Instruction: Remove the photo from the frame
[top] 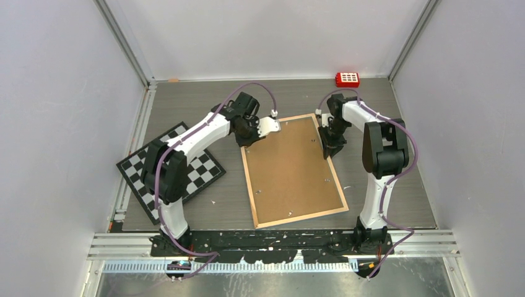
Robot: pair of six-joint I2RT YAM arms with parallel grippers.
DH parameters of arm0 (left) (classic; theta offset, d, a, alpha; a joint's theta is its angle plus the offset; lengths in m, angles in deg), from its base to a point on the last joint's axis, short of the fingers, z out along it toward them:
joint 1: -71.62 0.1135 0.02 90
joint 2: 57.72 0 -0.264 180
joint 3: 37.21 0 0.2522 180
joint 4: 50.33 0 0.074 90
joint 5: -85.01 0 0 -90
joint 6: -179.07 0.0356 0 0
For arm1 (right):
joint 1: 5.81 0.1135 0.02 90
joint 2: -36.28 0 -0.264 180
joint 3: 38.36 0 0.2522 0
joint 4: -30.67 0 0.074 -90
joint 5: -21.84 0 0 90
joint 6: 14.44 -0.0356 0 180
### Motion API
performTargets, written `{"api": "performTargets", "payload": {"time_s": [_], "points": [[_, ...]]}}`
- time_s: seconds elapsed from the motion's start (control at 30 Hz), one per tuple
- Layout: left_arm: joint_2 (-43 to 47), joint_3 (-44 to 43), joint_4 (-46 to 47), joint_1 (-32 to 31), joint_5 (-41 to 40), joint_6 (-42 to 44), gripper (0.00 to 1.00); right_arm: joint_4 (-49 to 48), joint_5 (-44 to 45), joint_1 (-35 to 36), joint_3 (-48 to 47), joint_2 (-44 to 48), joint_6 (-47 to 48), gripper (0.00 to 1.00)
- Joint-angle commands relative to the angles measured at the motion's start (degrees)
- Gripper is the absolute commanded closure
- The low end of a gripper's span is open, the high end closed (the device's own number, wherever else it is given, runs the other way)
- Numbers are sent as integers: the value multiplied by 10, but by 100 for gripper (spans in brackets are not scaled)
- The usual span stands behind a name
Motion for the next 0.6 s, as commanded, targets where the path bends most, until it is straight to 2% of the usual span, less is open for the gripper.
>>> {"api": "performTargets", "payload": {"time_s": [0.0,0.17,0.3,0.4,0.57], "points": [[3,17,155,2,-29,52,100,-1,20,14,24,-4,17,99],[6,19,189,3,-41,47,100,1,19,15,24,-6,20,99],[8,0,157,6,-24,21,100,4,21,16,20,-7,18,99],[14,-26,111,13,-22,-56,100,7,22,15,15,-7,10,100],[39,-45,52,13,-62,-240,100,11,18,15,5,-12,-24,99]]}}
